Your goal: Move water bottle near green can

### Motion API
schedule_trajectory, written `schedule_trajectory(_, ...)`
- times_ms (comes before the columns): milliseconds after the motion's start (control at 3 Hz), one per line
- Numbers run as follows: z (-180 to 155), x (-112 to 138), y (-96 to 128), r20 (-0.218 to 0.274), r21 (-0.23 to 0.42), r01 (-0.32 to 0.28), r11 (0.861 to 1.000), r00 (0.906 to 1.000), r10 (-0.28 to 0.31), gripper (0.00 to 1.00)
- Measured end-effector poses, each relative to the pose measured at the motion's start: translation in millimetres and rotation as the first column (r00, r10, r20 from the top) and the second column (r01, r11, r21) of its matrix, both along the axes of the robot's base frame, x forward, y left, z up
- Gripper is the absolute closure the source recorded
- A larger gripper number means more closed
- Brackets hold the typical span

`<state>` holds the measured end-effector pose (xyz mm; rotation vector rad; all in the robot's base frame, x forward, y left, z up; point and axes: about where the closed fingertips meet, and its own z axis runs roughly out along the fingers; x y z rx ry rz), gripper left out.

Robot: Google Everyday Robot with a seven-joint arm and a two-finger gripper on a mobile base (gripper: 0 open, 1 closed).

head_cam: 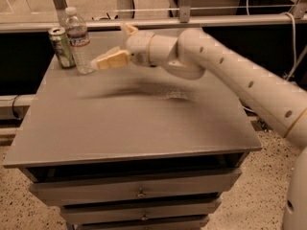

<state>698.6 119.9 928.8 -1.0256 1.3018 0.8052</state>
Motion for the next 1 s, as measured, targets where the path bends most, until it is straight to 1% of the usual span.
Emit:
schedule_trajectory(333, 29.7, -30.6, -88.8, -0.004, -0.165, -0.005, 0.986, 1.0000, 0.004, 0.00)
schedule_trajectory(667, 39.9, -56.5, -148.6, -0.017, -0.245, 0.005, 0.970, 0.9998, -0.010, 0.00)
schedule_trajectory(1000, 37.5, -59.7, -143.8, -0.024, -0.246, -0.015, 0.969, 0.9997, 0.009, 0.00)
